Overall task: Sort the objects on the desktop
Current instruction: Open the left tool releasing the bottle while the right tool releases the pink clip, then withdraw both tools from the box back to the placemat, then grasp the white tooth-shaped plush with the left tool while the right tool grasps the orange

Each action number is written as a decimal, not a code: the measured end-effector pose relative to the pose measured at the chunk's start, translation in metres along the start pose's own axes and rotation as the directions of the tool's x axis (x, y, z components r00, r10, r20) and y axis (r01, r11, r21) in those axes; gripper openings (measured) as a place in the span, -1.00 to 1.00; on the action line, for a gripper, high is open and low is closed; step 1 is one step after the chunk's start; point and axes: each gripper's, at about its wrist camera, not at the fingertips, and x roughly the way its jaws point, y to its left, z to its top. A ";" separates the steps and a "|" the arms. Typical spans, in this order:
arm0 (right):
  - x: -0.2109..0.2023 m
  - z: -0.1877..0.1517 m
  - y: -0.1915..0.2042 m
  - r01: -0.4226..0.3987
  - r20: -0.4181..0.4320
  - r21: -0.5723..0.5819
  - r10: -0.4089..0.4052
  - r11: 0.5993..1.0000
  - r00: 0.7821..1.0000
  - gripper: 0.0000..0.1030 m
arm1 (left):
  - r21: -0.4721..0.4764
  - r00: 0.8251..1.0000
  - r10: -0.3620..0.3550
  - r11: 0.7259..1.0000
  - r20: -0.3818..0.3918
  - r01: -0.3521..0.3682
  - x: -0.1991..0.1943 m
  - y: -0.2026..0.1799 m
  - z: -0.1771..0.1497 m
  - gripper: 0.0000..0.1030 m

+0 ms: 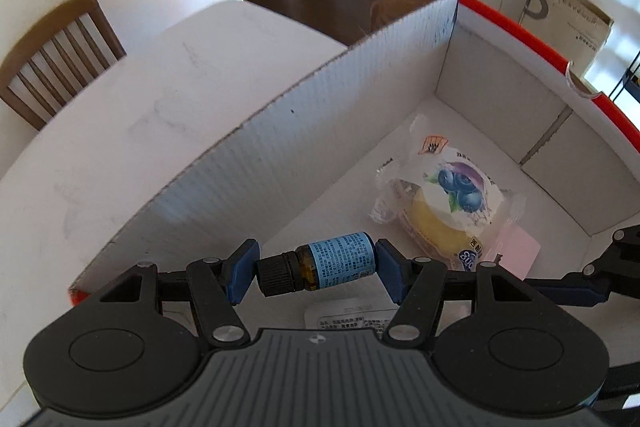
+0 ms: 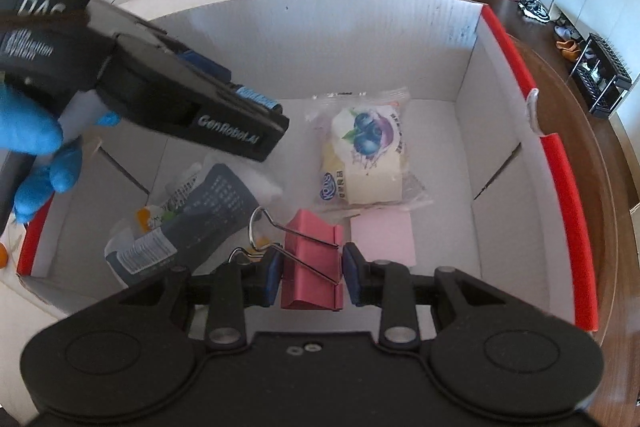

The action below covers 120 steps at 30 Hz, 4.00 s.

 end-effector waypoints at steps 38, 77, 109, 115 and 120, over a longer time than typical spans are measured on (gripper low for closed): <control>-0.027 0.003 -0.006 -0.006 -0.004 0.013 0.006 1.000 1.000 0.06 | -0.081 0.995 -0.072 0.994 -0.063 0.067 -0.008 0.016 0.014 0.36; -0.126 -0.027 0.084 -0.126 0.216 -0.096 0.144 0.987 0.966 0.65 | -0.173 0.964 -0.119 0.971 0.237 0.163 -0.179 0.066 -0.160 0.51; -0.071 -0.077 0.295 -0.184 0.187 -0.170 0.215 0.968 0.959 0.79 | -0.439 0.991 0.040 0.898 0.130 0.021 -0.169 0.243 -0.366 0.99; -0.051 -0.085 0.324 -0.173 0.186 -0.160 0.202 0.972 0.962 0.79 | -0.458 0.992 0.093 0.888 0.091 -0.042 -0.147 0.267 -0.377 0.99; -0.031 -0.090 0.346 -0.164 0.164 -0.174 0.193 0.971 0.967 0.77 | -0.475 0.989 0.134 0.876 0.067 -0.087 -0.128 0.282 -0.377 0.99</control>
